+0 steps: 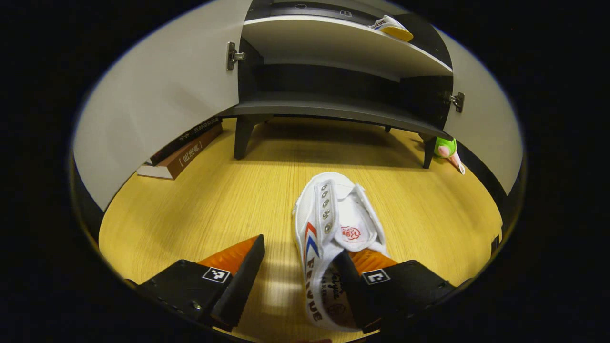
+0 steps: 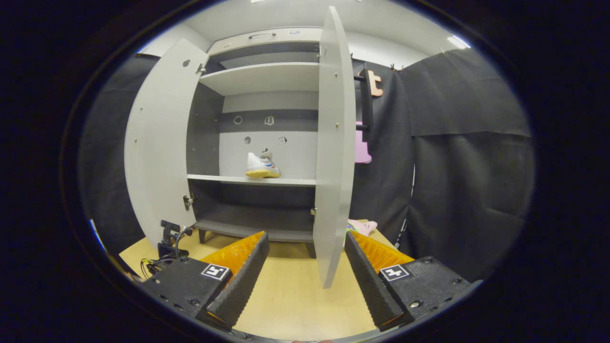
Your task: Grab one shoe with the right hand and put it into the shoe cabinet, grab the other shoe with the left hand and put it into the shoe cabinet; then close the right door with the right hand and the left door with the left hand.
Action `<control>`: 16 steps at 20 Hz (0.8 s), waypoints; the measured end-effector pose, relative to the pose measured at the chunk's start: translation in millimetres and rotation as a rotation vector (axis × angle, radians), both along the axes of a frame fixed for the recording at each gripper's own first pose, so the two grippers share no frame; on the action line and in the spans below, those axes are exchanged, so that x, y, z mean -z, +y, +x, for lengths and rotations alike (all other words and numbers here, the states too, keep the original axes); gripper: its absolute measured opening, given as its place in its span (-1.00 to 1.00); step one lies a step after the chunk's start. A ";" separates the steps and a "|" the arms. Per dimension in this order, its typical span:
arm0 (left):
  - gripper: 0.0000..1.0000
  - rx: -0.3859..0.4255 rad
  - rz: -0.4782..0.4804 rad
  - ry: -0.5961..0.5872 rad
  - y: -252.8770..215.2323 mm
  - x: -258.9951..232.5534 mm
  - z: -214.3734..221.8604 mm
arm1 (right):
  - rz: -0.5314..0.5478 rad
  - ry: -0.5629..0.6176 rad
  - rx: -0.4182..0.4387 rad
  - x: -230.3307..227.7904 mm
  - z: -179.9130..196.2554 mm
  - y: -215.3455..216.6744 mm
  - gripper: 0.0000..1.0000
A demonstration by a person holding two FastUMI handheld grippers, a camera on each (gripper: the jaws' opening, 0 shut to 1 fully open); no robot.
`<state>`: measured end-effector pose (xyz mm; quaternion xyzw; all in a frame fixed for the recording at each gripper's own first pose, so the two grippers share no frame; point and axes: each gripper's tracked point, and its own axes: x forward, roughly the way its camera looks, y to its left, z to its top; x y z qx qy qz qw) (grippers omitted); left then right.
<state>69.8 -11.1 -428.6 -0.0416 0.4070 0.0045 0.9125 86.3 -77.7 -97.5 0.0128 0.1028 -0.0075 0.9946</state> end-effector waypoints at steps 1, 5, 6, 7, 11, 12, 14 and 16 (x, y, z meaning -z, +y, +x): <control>0.55 -0.006 0.006 -0.004 1.8 1.3 2.7 | 0.001 0.004 -0.002 1.4 1.5 2.0 0.99; -0.04 -0.017 -0.033 -0.019 -9.5 3.3 8.1 | -0.004 0.029 -0.009 11.5 4.7 4.8 0.99; -0.16 -0.021 -0.026 -0.029 -9.0 2.3 8.2 | -0.005 0.033 -0.011 12.8 5.4 5.8 0.99; -0.25 -0.026 -0.024 -0.032 -8.8 3.8 9.5 | -0.006 0.035 -0.015 15.5 5.1 7.4 0.99; -0.83 -0.137 -0.031 -0.018 6.9 6.4 9.5 | -0.007 0.040 -0.031 17.8 5.4 14.9 0.99; -0.75 -0.131 -0.034 -0.032 6.3 3.1 10.1 | -0.006 0.040 -0.037 17.5 5.8 17.3 0.99; -0.78 -0.112 -0.040 -0.020 4.3 1.2 7.8 | -0.009 0.043 -0.047 18.6 5.7 21.8 0.99; -1.00 -0.118 -0.055 -0.045 3.1 -19.8 3.3 | -0.014 0.041 -0.053 18.8 4.2 24.7 0.99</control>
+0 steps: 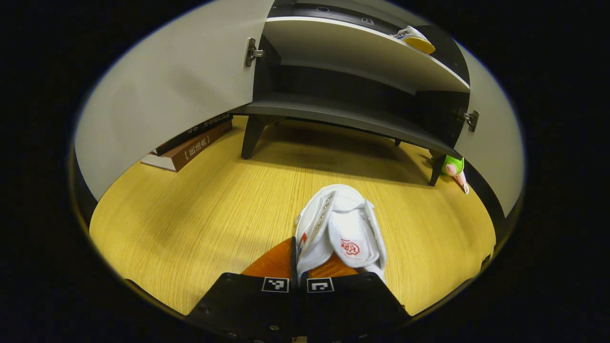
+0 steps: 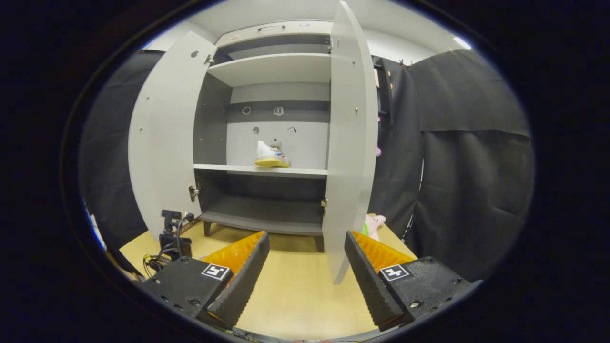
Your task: Grab one shoe with the right hand and put it into the shoe cabinet, grab the other shoe with the left hand and put it into the shoe cabinet; then close the right door with the right hand and the left door with the left hand.
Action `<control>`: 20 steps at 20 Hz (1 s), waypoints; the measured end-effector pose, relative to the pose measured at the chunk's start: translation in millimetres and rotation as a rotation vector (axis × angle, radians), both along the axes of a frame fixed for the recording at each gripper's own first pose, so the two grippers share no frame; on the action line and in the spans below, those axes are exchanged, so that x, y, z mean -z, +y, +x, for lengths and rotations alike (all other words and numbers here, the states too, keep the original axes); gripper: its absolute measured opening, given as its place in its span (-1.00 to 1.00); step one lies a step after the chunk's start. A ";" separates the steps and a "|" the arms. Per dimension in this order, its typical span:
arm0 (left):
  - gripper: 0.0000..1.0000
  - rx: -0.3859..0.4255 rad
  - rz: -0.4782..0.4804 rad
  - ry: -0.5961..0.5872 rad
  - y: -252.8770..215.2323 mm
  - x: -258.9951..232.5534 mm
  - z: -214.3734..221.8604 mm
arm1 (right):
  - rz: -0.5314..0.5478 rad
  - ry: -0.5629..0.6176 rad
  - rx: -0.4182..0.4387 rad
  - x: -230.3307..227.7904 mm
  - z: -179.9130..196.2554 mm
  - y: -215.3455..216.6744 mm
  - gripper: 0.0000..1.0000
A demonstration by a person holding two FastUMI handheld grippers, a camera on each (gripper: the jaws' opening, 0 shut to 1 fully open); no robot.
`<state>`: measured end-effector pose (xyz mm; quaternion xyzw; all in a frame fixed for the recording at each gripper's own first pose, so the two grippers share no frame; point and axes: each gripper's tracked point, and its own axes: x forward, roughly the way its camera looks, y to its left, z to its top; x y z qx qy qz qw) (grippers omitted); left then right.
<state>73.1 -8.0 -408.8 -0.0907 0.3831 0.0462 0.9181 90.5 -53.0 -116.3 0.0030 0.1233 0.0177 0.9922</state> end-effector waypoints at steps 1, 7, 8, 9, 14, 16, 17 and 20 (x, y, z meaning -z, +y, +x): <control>-1.00 0.009 -0.001 -0.027 -1.7 -18.0 -0.7 | 0.000 -0.003 -0.006 -0.4 -1.1 2.0 0.99; -1.00 -0.008 -0.067 -0.147 -19.4 -157.3 14.7 | -0.007 -0.039 -0.066 -8.2 -5.5 24.1 0.99; -1.00 -0.012 -0.059 -0.172 -20.2 -182.4 21.0 | -0.002 -0.048 -0.083 -11.2 -5.7 29.7 0.99; -1.00 -0.019 -0.057 -0.204 -21.3 -207.5 29.9 | 0.003 -0.059 -0.099 -14.1 -5.6 35.3 0.99; -1.00 -0.084 -0.003 -0.355 -12.0 -321.1 93.1 | 0.026 -0.094 -0.150 -25.0 -11.9 52.6 0.99; -1.00 -0.123 0.009 -0.390 -5.1 -354.6 116.7 | 0.021 -0.107 -0.158 -30.1 -16.1 54.4 0.99; -1.00 -0.137 0.012 -0.395 -2.5 -366.2 129.7 | 0.022 -0.114 -0.161 -32.3 -18.7 54.4 0.99; -1.00 -0.154 0.076 -0.366 0.8 -366.3 176.6 | 0.021 -0.123 -0.154 -35.3 -22.2 49.6 0.99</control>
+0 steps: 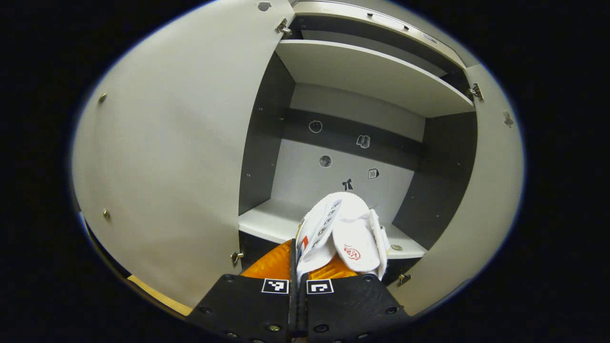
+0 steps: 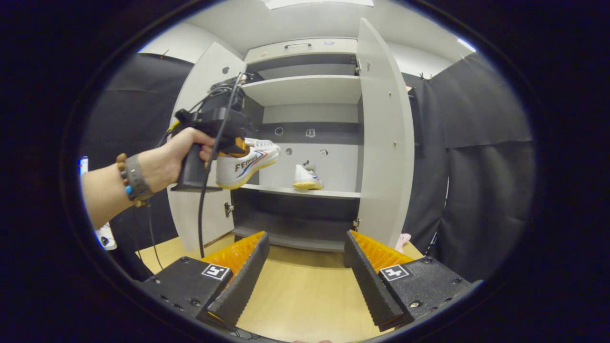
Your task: Grab one shoe with the right hand and put it into the shoe cabinet, grab the other shoe with the left hand and put it into the shoe cabinet; then close the right door with the right hand and the left door with the left hand.
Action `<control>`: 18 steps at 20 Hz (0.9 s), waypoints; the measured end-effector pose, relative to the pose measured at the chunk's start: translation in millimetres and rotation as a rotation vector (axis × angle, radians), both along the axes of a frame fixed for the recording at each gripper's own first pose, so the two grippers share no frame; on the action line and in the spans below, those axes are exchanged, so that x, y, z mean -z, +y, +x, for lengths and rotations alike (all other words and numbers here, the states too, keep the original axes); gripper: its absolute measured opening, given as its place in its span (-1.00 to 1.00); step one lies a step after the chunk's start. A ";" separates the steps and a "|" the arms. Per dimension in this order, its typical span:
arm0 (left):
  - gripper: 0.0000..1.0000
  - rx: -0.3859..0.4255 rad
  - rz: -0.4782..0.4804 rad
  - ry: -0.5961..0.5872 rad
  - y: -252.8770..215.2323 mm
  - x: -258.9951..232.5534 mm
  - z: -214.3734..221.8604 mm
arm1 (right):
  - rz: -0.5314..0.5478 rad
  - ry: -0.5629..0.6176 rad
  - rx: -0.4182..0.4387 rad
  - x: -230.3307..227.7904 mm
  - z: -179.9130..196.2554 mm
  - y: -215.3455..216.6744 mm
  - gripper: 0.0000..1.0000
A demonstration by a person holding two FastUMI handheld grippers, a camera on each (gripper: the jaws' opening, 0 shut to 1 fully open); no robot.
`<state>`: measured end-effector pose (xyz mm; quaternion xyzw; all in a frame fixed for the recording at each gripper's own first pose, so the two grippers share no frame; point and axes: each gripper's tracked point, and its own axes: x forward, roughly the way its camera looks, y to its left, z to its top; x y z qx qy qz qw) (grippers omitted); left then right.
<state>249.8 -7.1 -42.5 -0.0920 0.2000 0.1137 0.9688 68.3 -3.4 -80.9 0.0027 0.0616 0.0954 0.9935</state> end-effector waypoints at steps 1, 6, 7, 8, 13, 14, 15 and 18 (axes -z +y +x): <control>-1.00 -0.011 0.000 0.020 1.9 4.9 13.7 | 0.003 0.001 0.006 0.1 -0.8 -3.0 0.99; -1.00 -0.046 -0.010 0.143 5.0 27.8 84.2 | -0.001 0.020 0.045 6.8 -0.2 -19.1 0.99; -1.00 -0.054 -0.013 0.170 6.6 36.5 95.3 | 0.001 0.023 0.053 7.5 0.3 -20.5 0.99; -1.00 -0.056 -0.018 0.190 6.0 45.1 104.8 | 0.006 0.023 0.058 7.6 0.5 -22.3 0.99; -1.00 -0.080 -0.041 0.315 6.8 92.5 137.3 | 0.030 0.020 0.099 5.9 5.0 -32.7 0.99; -1.00 -0.087 -0.037 0.324 8.7 97.2 140.6 | 0.035 0.024 0.103 6.8 5.8 -33.1 0.99; -1.00 -0.097 -0.038 0.341 10.7 99.3 141.2 | 0.038 0.031 0.106 9.6 6.5 -34.9 0.98; -0.75 -0.086 -0.117 0.373 2.4 104.4 144.5 | 0.046 0.055 0.114 15.0 9.7 -38.4 0.99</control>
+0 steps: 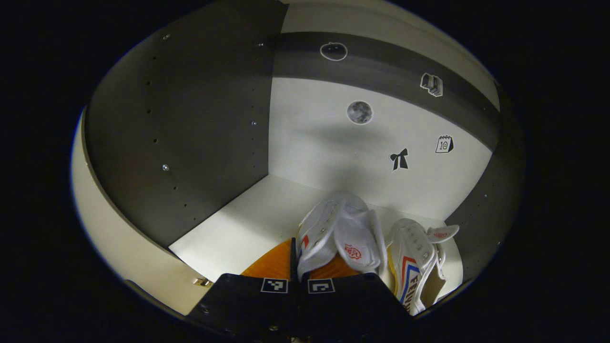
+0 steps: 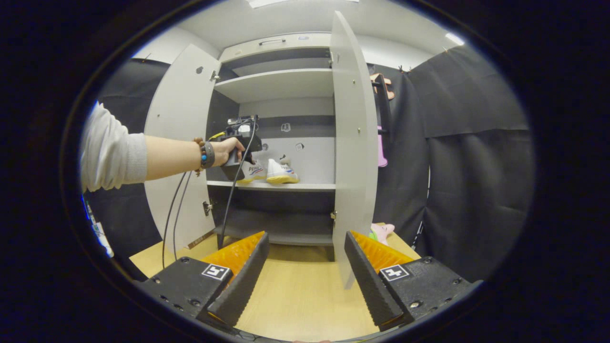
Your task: Grab one shoe with the right hand and put it into the shoe cabinet, grab the other shoe with the left hand and put it into the shoe cabinet; then close the right door with the right hand and the left door with the left hand.
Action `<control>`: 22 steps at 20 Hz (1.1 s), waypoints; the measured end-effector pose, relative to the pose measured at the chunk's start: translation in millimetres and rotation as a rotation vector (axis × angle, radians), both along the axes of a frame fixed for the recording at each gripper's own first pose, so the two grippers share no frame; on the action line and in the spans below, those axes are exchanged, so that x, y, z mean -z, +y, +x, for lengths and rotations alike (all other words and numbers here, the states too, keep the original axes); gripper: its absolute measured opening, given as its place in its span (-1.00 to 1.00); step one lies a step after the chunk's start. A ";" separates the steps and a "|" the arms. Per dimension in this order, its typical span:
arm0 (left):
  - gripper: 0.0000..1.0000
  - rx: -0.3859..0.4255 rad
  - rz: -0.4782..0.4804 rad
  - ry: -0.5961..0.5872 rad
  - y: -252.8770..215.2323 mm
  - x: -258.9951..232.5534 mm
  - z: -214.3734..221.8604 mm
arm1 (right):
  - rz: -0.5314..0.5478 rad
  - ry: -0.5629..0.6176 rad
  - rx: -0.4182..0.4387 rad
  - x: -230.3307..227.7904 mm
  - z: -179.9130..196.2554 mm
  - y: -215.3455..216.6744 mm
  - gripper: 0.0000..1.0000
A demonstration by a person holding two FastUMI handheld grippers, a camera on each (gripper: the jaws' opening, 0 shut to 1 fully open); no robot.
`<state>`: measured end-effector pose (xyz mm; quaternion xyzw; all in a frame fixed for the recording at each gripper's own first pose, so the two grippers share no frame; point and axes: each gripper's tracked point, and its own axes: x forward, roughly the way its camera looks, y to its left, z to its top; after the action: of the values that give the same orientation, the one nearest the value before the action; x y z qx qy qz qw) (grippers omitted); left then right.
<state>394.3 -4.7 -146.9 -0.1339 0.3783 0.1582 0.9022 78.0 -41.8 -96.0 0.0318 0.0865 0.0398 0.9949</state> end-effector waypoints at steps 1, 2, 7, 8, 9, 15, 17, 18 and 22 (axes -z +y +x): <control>-0.75 0.007 -0.017 -0.012 -1.9 -0.3 1.7 | 0.007 -0.003 0.001 -0.4 0.6 -0.2 0.99; -0.60 0.016 -0.010 -0.031 0.5 -2.2 3.9 | 0.012 -0.004 0.000 -1.2 1.6 0.1 0.99; 0.04 0.094 0.042 -0.063 -0.1 -17.5 -14.9 | 0.021 -0.007 -0.020 -2.3 3.7 6.7 0.99; -0.24 0.096 0.031 -0.075 -0.7 -22.4 -19.6 | 0.022 -0.008 -0.028 -2.4 3.1 9.2 0.99; -0.24 0.101 0.017 -0.094 -1.7 -28.3 -23.9 | 0.021 -0.010 -0.033 -3.3 3.3 11.1 0.99; -0.26 0.128 0.088 -0.345 4.8 -111.0 -77.7 | 0.026 -0.040 -0.065 -15.3 -4.3 22.9 0.99; -0.11 0.174 0.072 -0.461 -7.5 -141.2 -112.0 | 0.027 -0.049 -0.072 -19.8 -7.0 25.7 0.99; -0.06 0.199 0.065 -0.505 -13.3 -152.9 -137.1 | 0.026 -0.052 -0.076 -21.3 -8.5 26.7 0.99; 0.27 0.294 0.043 -0.624 -33.9 -171.0 -232.3 | 0.004 -0.065 -0.080 -30.3 -21.2 23.8 0.99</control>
<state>162.0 -38.6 24.1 -0.1007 0.0962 -0.0141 0.9902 56.9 -18.1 -65.6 0.0288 0.0553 0.0806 0.9948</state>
